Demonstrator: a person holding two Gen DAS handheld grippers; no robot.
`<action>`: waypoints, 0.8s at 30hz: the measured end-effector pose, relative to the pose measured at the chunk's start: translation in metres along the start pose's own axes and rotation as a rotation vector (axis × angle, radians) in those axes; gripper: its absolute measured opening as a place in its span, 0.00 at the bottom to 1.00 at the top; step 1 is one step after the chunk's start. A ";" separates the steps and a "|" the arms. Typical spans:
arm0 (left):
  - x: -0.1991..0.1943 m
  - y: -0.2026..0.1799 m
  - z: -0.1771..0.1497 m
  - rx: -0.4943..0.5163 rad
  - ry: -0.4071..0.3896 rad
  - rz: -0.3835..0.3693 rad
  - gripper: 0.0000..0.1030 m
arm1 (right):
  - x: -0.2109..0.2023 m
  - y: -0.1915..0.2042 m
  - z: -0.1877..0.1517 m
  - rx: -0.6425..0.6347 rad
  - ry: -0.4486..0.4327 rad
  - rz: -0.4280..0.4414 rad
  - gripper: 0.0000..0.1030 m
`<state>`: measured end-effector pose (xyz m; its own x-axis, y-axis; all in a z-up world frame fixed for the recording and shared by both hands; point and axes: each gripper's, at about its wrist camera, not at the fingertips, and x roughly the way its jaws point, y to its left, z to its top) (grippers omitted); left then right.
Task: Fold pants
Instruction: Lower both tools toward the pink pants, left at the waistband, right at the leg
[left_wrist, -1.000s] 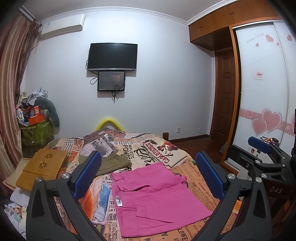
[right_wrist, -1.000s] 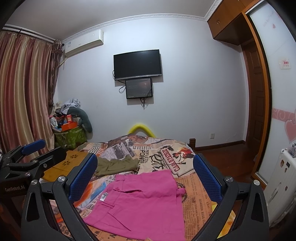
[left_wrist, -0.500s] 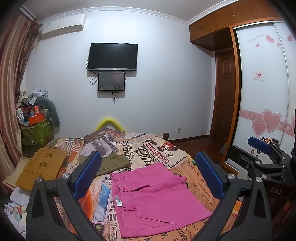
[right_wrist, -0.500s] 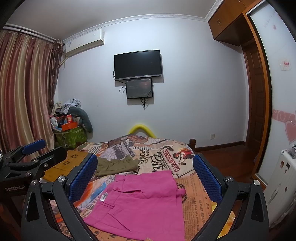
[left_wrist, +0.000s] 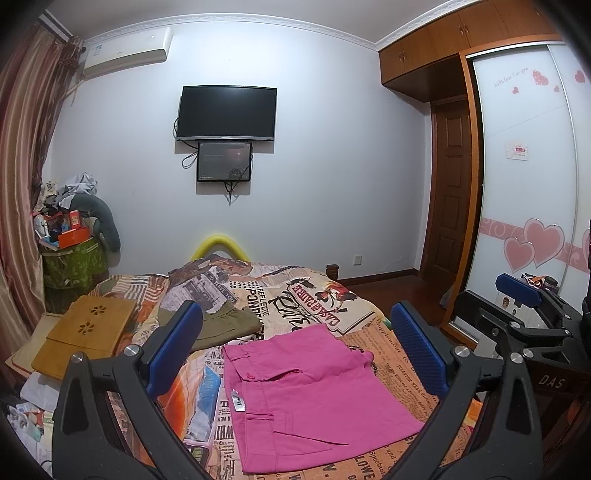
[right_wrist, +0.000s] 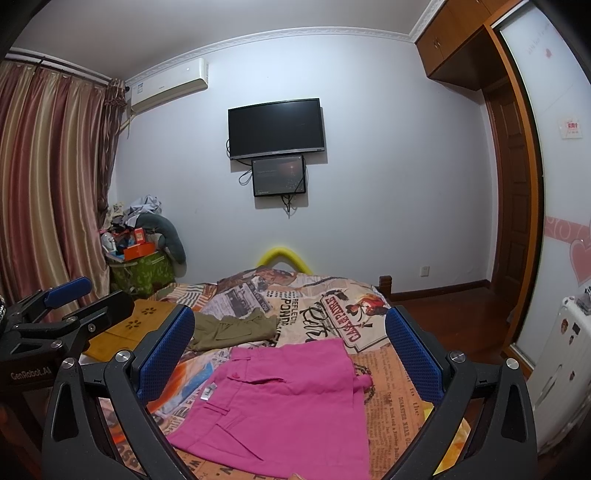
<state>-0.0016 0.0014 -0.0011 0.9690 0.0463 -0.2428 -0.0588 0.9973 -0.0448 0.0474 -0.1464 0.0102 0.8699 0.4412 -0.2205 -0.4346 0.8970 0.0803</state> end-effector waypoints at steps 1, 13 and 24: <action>0.000 0.000 0.000 0.000 0.000 -0.001 1.00 | 0.000 0.000 0.000 0.001 0.000 0.000 1.00; 0.035 0.010 -0.009 -0.022 0.079 0.029 1.00 | 0.019 -0.009 -0.010 0.032 0.054 -0.010 1.00; 0.123 0.047 -0.047 -0.087 0.285 0.066 1.00 | 0.079 -0.053 -0.045 0.067 0.223 -0.118 1.00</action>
<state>0.1035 0.0511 -0.0787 0.8566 0.0801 -0.5097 -0.1516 0.9833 -0.1002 0.1283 -0.1605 -0.0555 0.8374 0.3235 -0.4407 -0.3106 0.9449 0.1035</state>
